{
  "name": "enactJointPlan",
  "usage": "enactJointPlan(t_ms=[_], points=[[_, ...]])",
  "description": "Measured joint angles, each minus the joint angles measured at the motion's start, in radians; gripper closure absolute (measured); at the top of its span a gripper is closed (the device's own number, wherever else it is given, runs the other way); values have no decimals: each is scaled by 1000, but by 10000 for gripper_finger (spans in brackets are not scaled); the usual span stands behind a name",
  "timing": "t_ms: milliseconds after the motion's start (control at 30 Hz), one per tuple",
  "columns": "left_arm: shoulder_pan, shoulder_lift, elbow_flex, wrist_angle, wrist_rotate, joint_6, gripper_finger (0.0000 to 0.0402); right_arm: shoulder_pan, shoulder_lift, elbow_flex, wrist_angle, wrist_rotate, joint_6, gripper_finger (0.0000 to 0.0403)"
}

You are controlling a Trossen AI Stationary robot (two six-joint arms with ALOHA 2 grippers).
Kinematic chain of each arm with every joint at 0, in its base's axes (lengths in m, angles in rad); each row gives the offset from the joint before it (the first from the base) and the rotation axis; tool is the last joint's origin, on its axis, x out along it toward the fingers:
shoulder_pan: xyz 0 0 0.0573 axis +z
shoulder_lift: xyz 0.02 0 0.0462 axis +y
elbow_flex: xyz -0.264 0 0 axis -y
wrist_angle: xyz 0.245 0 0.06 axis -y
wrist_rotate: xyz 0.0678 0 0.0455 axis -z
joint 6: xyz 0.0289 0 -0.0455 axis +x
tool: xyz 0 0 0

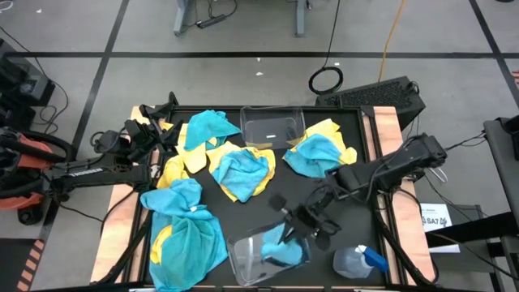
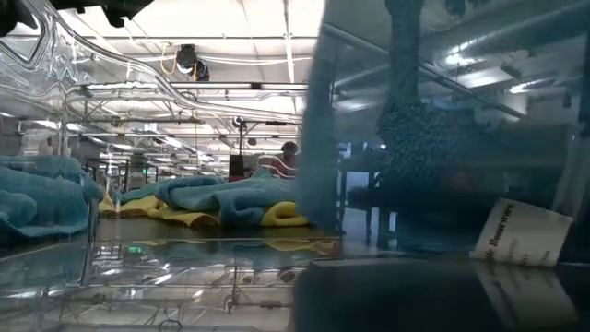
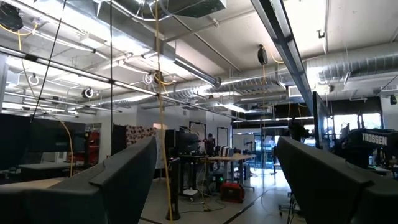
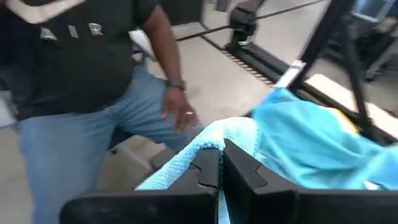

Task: Sort microfiber towel by color & place in baskets
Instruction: Put the blue towel into the bottom transparent bin

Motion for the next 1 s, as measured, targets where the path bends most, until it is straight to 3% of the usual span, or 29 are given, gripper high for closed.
enactJointPlan(t_ms=[633, 1000], points=[[0, 0, 0, 0, 0, 0, 66, -2, 284, 0, -14, -3, 76, 400], [0, 0, 0, 0, 0, 0, 66, -23, 414, 0, -26, -32, 138, 312]])
